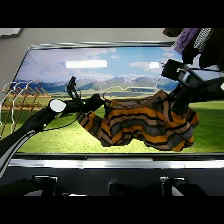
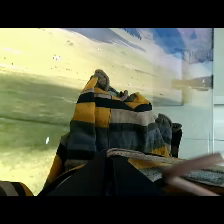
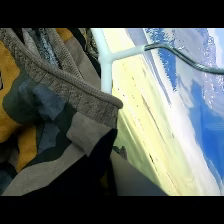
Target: Fold the clothes and pants, and hang the long-sleeved shirts on hangers.
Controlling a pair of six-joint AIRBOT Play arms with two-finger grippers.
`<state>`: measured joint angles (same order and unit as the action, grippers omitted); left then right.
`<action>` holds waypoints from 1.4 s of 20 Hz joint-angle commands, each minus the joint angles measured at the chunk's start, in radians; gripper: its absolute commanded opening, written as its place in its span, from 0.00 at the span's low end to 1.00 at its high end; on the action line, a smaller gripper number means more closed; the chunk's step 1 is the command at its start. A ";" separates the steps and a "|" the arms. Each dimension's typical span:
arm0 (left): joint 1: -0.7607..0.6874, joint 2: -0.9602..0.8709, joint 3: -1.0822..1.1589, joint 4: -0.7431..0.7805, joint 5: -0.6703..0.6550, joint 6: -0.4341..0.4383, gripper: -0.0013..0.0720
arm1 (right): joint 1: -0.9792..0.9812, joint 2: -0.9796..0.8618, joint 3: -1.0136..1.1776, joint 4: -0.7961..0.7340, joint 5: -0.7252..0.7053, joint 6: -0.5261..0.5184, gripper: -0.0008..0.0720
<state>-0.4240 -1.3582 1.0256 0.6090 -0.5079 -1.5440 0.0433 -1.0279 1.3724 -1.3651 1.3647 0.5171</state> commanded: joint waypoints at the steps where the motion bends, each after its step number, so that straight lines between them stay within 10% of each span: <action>1: 0.020 0.008 0.030 0.021 -0.054 0.000 0.04 | 0.000 -0.012 0.001 -0.017 -0.025 -0.009 0.05; 28: 0.071 0.007 0.404 0.182 -0.181 -0.065 0.04 | 0.085 -0.131 0.001 0.082 -0.187 -0.035 0.05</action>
<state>-0.3496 -1.3518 1.3853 0.7506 -0.6479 -1.5845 0.0772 -1.1408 1.3731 -1.2869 1.2484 0.4816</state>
